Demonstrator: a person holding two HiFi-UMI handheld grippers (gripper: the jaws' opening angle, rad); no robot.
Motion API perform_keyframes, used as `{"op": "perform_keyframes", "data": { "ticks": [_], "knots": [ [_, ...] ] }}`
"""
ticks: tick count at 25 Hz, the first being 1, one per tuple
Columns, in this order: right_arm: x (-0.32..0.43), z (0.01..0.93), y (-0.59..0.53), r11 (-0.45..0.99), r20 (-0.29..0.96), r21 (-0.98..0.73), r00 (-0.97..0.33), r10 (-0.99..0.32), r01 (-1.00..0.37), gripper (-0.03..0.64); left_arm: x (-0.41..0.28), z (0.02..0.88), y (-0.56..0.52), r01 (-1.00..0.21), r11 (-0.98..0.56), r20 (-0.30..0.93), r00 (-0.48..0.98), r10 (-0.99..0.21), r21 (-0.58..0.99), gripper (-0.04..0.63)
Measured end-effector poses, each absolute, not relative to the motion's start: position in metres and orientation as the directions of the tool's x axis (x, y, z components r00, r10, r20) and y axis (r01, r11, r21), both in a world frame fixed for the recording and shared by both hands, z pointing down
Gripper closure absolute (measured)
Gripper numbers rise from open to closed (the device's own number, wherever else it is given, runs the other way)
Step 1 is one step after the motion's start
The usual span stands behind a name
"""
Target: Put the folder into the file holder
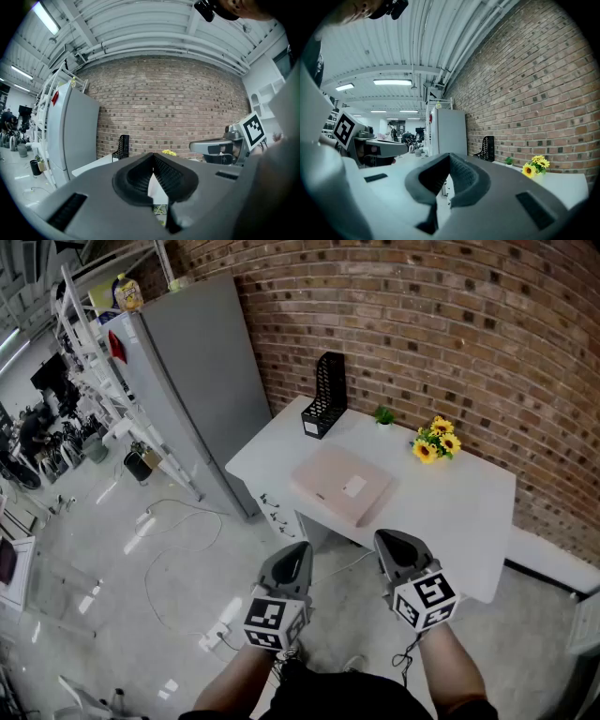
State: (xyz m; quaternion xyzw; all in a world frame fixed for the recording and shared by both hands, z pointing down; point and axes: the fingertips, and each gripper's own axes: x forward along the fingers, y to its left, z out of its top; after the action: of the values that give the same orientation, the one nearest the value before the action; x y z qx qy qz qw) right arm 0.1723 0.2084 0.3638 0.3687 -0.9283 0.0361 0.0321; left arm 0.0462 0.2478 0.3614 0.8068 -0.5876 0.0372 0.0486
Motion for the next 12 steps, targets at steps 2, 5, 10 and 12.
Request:
{"op": "perform_keyframes", "data": {
  "ticks": [2, 5, 10, 12],
  "knots": [
    [0.175, 0.364, 0.207, 0.725, 0.085, -0.044, -0.726, -0.683, -0.687, 0.614, 0.048, 0.361, 0.247, -0.952, -0.303, 0.120, 0.305, -0.945, 0.038, 0.589],
    [0.178, 0.362, 0.206, 0.725, 0.081, -0.047, -0.726, -0.682, -0.687, 0.614, 0.052, 0.358, 0.246, -0.952, -0.303, 0.115, 0.306, -0.945, 0.040, 0.589],
    [0.184, 0.360, 0.208, 0.738, 0.066, -0.059, -0.741, -0.669, -0.672, 0.614, 0.060, 0.355, 0.246, -0.953, -0.299, 0.113, 0.303, -0.946, 0.049, 0.589],
    [0.188, 0.360, 0.208, 0.742, 0.063, -0.051, -0.744, -0.665, -0.668, 0.614, 0.065, 0.354, 0.246, -0.955, -0.293, 0.108, 0.297, -0.949, 0.051, 0.589]
  ]
}}
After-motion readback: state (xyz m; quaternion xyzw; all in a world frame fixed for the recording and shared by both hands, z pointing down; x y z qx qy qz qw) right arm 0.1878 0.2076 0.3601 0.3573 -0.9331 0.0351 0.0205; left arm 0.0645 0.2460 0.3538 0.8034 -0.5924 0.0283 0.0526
